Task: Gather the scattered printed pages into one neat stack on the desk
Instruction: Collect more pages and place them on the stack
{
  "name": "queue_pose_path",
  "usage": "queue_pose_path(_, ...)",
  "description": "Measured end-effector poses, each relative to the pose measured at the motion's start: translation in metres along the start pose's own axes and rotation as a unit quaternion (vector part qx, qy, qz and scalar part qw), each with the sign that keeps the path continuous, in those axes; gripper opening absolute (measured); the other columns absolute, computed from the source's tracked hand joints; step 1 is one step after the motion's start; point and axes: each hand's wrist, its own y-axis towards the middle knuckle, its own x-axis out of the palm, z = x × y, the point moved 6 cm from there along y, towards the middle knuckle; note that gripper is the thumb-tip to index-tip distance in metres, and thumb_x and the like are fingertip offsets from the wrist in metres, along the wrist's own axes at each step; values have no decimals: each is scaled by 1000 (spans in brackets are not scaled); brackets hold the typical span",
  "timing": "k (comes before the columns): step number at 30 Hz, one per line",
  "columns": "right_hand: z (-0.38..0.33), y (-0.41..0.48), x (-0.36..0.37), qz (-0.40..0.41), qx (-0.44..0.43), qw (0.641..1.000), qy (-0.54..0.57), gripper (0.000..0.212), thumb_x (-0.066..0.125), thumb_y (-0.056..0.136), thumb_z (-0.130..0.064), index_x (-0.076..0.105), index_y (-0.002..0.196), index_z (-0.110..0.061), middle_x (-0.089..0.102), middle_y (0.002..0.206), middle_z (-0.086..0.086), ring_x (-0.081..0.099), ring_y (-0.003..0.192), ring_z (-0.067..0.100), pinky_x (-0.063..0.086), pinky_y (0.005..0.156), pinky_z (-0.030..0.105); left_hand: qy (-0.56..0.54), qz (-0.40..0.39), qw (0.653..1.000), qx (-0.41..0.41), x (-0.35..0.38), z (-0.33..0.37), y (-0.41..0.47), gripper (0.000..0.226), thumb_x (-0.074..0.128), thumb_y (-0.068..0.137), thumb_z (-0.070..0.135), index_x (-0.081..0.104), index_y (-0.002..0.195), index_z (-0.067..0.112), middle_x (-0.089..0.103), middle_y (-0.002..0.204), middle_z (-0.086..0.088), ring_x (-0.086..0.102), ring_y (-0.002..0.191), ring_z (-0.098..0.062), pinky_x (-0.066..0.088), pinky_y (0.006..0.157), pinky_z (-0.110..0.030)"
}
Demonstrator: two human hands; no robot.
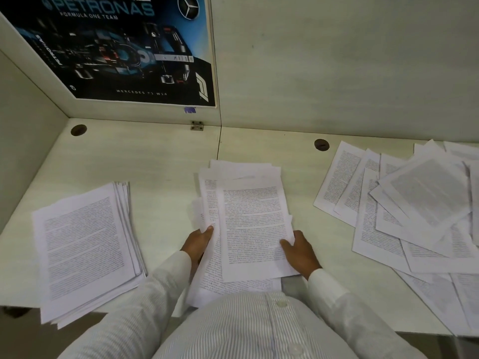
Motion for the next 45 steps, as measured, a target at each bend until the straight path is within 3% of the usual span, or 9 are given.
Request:
queue_pose_path(7, -25, 9, -19, 53, -44, 998, 2, 27, 42, 104, -20, 48, 128, -11, 62, 120, 11, 58, 96, 22, 46, 81, 28, 79, -47, 996, -5, 11, 7, -2, 52, 43, 99, 53, 59, 126, 11, 70, 109, -10, 68, 94, -31, 59, 78, -44)
queue_pose_path(10, -41, 11, -21, 22, -100, 995, -17, 33, 48, 102, -19, 48, 135, -13, 60, 128, 5, 57, 105, 18, 43, 86, 23, 84, -40, 996, -6, 12, 13, -2, 66, 43, 91, 69, 59, 127, 16, 68, 120, -6, 66, 106, -29, 54, 95, -43)
queue_pose_path(13, -54, 6, -9, -78, -143, 987, -13, 46, 53, 101, -16, 43, 146, -22, 55, 133, -6, 53, 116, 9, 39, 91, 13, 94, -38, 993, 54, 19, 24, -3, 56, 63, 92, 48, 55, 136, 15, 61, 133, -4, 59, 117, -26, 45, 105, -37)
queue_pose_path(16, -58, 6, -13, -64, -160, 985, 7, 43, 55, 99, -13, 49, 140, -24, 59, 128, -7, 57, 116, 12, 39, 82, 7, 95, -24, 991, 93, 25, 34, -3, 44, 68, 92, 20, 58, 134, 10, 63, 131, -8, 62, 112, -25, 48, 101, -35)
queue_pose_path(21, -50, 14, -45, 79, -98, 991, 35, 54, 72, 89, -24, 49, 136, -13, 51, 136, 6, 53, 119, 19, 42, 94, 27, 57, -6, 987, 149, 14, 62, -16, 34, 63, 96, 18, 61, 129, 11, 67, 116, -4, 64, 102, -23, 49, 90, -31)
queue_pose_path(25, -48, 18, -55, 1, -18, 979, 205, 91, 83, 72, -49, 39, 144, -16, 58, 130, 0, 62, 117, 23, 51, 100, 43, 9, -64, 986, 151, -1, 82, -27, 28, 66, 92, 13, 65, 120, 10, 71, 117, -8, 69, 100, -27, 53, 90, -36)
queue_pose_path(32, -115, -5, -53, -117, -137, 921, 345, 55, 80, 69, -40, 67, 119, -21, 74, 115, -1, 70, 106, 19, 54, 94, 35, 2, -160, 979, 123, 10, 110, -51, 29, 63, 90, 6, 65, 120, 7, 73, 113, -13, 72, 95, -30, 59, 73, -34)
queue_pose_path(40, -119, -12, -56, -98, -158, 922, 338, 50, 79, 72, -38, 69, 119, -21, 74, 114, -1, 70, 107, 19, 54, 95, 37, -18, -192, 968, 158, 17, 113, -56, 53, 75, 75, 18, 64, 125, 8, 70, 121, -13, 66, 112, -32, 50, 101, -44)
queue_pose_path(45, -132, -21, -49, -92, -193, 927, 309, 50, 81, 70, -39, 70, 116, -22, 74, 115, -3, 70, 107, 15, 54, 93, 31, 0, -143, 969, 203, 26, 120, -58, 37, 74, 85, 10, 66, 121, 9, 73, 114, -6, 69, 106, -24, 53, 96, -35)
